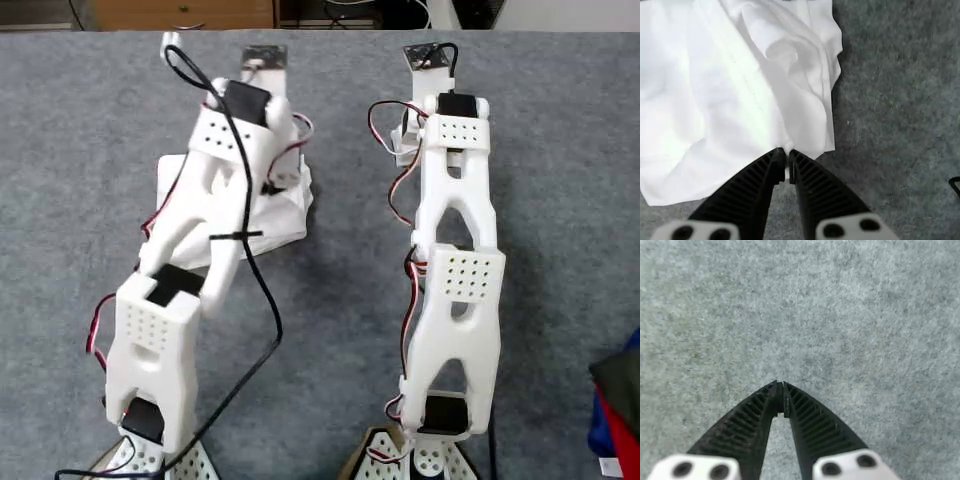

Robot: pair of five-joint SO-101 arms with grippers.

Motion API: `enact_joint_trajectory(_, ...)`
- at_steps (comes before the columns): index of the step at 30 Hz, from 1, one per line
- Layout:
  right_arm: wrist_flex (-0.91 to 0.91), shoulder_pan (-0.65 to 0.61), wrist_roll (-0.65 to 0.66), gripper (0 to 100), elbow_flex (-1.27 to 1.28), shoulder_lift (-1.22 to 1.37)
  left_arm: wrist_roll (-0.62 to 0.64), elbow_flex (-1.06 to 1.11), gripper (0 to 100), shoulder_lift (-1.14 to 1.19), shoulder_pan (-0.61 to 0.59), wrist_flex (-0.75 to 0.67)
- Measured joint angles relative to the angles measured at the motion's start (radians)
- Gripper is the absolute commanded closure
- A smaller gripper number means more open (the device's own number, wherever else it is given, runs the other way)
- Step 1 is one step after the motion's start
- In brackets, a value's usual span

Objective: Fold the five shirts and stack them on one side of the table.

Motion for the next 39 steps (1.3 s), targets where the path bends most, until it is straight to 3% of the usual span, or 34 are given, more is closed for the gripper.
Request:
enact_joint_trajectory(9, 0.0, 0.0, 0.0, 99.2, 0.0, 0.0, 0.0, 0.11, 97, 0.0, 0.081, 0.0)
enact_joint_trajectory(15, 0.0, 0.0, 0.0, 99.2, 0.0, 0.0, 0.0, 0.11, 78, -0.003, 0.086, 0.0)
enact_joint_trajectory(18, 0.0, 0.0, 0.0, 99.2, 0.0, 0.0, 0.035, 0.109, 76, -0.015, 0.08, 0.0)
enact_joint_trajectory(24, 0.0, 0.0, 0.0, 99.2, 0.0, 0.0, 0.048, -0.006, 77, -0.106, -0.074, 0.0)
enact_joint_trajectory(30, 0.0, 0.0, 0.0, 99.2, 0.0, 0.0, 0.037, -0.063, 94, -0.115, -0.316, 0.0)
enact_joint_trajectory(34, 0.063, -0.018, 0.038, 99.2, -0.041, -0.003, 0.037, -0.064, 98, 0.015, -0.388, -0.005)
enact_joint_trajectory(39, 0.184, -0.095, 0.138, 99.2, -0.157, -0.009, 0.037, -0.064, 98, 0.27, -0.439, -0.112)
